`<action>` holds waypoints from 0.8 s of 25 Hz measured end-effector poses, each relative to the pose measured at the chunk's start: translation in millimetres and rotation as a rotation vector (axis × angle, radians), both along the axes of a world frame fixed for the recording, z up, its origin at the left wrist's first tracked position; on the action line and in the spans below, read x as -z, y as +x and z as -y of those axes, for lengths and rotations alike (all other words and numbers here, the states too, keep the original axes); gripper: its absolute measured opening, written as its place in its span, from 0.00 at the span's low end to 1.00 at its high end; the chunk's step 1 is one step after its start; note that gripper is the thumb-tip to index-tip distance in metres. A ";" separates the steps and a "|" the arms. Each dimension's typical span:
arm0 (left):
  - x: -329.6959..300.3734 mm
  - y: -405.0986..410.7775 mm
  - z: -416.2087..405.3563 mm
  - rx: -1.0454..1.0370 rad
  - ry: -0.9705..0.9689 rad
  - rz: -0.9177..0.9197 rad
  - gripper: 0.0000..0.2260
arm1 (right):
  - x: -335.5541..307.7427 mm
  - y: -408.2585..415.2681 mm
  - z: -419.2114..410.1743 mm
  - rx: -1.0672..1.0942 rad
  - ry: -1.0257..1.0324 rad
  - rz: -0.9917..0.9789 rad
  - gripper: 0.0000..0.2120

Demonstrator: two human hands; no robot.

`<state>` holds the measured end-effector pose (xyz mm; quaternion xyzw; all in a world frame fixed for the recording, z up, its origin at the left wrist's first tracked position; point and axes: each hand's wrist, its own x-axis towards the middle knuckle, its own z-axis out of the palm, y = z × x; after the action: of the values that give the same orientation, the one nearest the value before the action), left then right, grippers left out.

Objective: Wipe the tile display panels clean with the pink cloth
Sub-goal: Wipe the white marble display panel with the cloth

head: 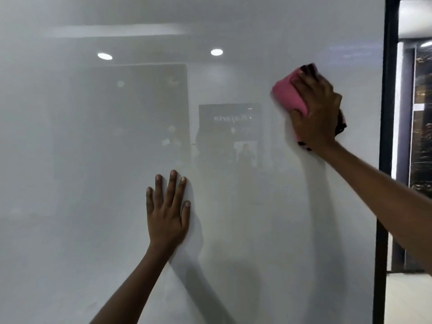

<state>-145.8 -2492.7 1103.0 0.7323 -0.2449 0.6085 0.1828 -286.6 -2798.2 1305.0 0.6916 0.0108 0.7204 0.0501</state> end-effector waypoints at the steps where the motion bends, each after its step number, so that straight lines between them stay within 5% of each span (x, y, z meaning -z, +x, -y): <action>1: 4.4 -1.0 0.6 0.011 -0.004 0.001 0.25 | 25.2 10.8 -11.5 -0.012 -0.022 0.013 0.27; 3: 9.0 -4.8 -1.4 0.019 0.012 0.017 0.25 | 106.7 33.5 -45.5 -0.054 -0.130 -0.096 0.28; 6: 0.7 -7.4 -5.8 0.034 0.060 -0.025 0.25 | 233.3 37.1 -96.0 -0.087 -0.552 -0.406 0.28; 9: 3.9 -15.8 -5.4 0.099 0.026 -0.111 0.25 | 264.1 26.1 -95.5 -0.049 -0.836 -0.598 0.27; 12: 47.0 -29.7 -7.8 0.115 -0.011 -0.131 0.25 | 184.5 11.5 -46.5 -0.089 -0.488 -0.336 0.23; 16: 100.7 -17.2 -18.2 0.058 -0.001 -0.130 0.25 | 68.7 -26.0 23.6 0.037 -0.042 -0.117 0.30; 20: 114.1 2.6 -16.2 0.033 0.015 -0.087 0.26 | 144.5 2.0 -30.0 0.001 0.048 -0.174 0.33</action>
<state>-143.2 -2476.5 988.8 0.7555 -0.2533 0.5710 0.1976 -284.6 -2768.2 1160.5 0.7526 -0.0023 0.6577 0.0327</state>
